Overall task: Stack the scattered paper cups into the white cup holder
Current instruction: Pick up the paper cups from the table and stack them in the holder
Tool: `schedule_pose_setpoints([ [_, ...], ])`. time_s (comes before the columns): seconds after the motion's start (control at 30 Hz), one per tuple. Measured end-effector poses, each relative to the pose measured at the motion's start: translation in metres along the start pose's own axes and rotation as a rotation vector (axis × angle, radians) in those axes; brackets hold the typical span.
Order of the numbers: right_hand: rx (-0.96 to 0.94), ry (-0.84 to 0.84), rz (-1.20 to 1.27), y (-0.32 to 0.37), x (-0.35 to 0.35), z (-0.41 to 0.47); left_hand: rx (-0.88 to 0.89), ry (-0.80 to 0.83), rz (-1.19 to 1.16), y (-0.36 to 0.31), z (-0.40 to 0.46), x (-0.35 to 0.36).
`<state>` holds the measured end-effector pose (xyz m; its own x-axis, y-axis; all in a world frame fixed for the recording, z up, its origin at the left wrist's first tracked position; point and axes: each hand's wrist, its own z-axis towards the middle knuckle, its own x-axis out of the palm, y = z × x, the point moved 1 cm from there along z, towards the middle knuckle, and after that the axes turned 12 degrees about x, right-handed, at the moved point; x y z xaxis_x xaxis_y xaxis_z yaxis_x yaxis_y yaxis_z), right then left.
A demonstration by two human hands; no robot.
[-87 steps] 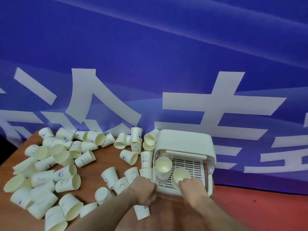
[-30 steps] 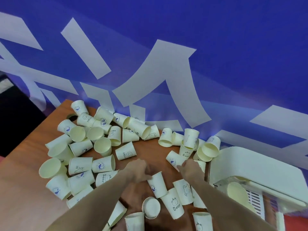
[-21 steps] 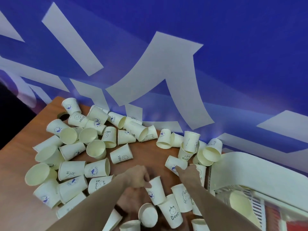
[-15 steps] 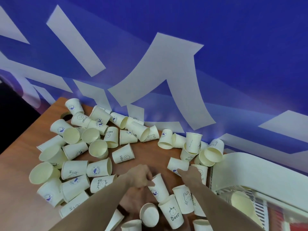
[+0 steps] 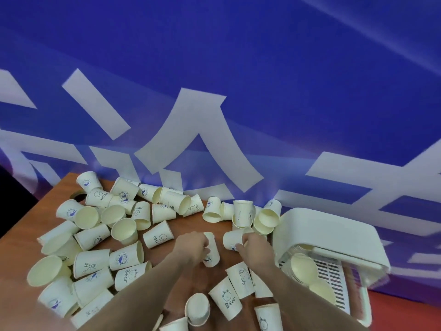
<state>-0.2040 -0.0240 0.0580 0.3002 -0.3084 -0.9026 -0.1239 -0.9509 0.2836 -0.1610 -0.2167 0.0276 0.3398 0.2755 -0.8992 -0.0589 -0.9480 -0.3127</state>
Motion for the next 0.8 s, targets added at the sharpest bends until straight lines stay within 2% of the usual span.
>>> schedule_pose_setpoints([
  [0.3,-0.230,-0.180,-0.162,-0.037,-0.046,-0.045,0.148,0.035,0.273,-0.073,-0.015,-0.032],
  [0.47,-0.329,-0.155,-0.192,-0.060,-0.058,-0.069,0.216,0.070,0.309,-0.104,-0.024,-0.032],
  [0.8,-0.345,-0.080,-0.123,-0.112,-0.080,-0.092,0.304,0.038,0.242,-0.158,-0.041,-0.029],
])
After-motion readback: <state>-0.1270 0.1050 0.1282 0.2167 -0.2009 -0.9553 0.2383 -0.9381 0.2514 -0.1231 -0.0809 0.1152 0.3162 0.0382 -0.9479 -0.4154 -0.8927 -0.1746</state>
